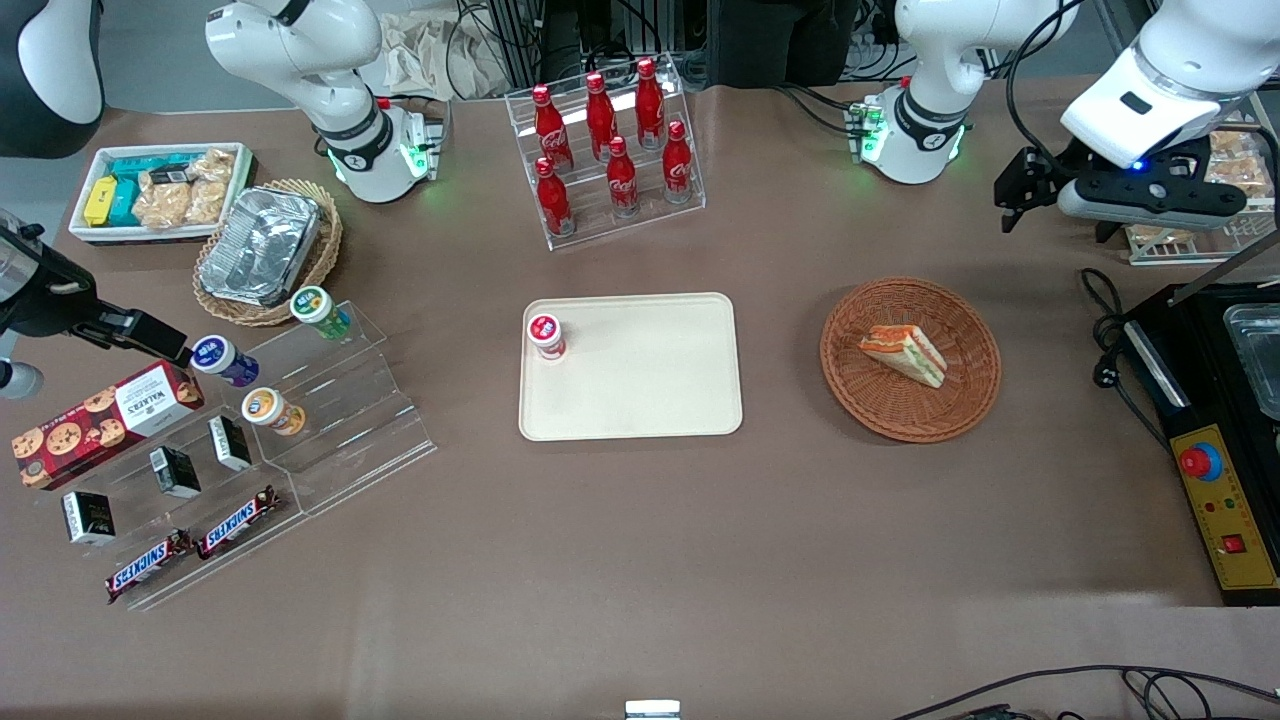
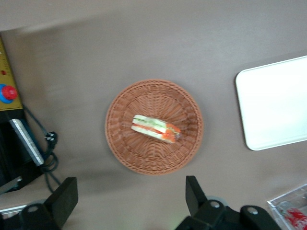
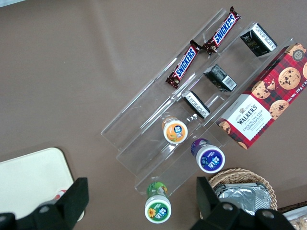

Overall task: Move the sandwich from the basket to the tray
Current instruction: 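Move the open left gripper over the sandwich in the wicker basket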

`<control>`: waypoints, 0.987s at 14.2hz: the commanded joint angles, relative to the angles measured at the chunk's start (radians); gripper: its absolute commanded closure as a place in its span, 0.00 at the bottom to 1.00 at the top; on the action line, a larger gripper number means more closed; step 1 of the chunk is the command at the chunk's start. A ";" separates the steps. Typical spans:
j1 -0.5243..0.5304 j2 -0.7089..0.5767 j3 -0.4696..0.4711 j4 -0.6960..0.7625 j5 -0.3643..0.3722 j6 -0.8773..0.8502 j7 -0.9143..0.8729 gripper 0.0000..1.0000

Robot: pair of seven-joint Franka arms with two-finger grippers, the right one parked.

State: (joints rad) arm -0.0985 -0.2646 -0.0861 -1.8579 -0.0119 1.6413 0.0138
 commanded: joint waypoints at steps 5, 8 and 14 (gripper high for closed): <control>0.022 -0.007 0.011 -0.020 -0.049 -0.037 -0.138 0.00; 0.022 0.002 0.011 -0.029 -0.051 -0.043 -0.327 0.00; 0.019 0.013 0.011 -0.105 -0.037 -0.034 -0.606 0.00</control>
State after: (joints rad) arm -0.0843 -0.2427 -0.0746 -1.9245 -0.0457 1.6089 -0.5503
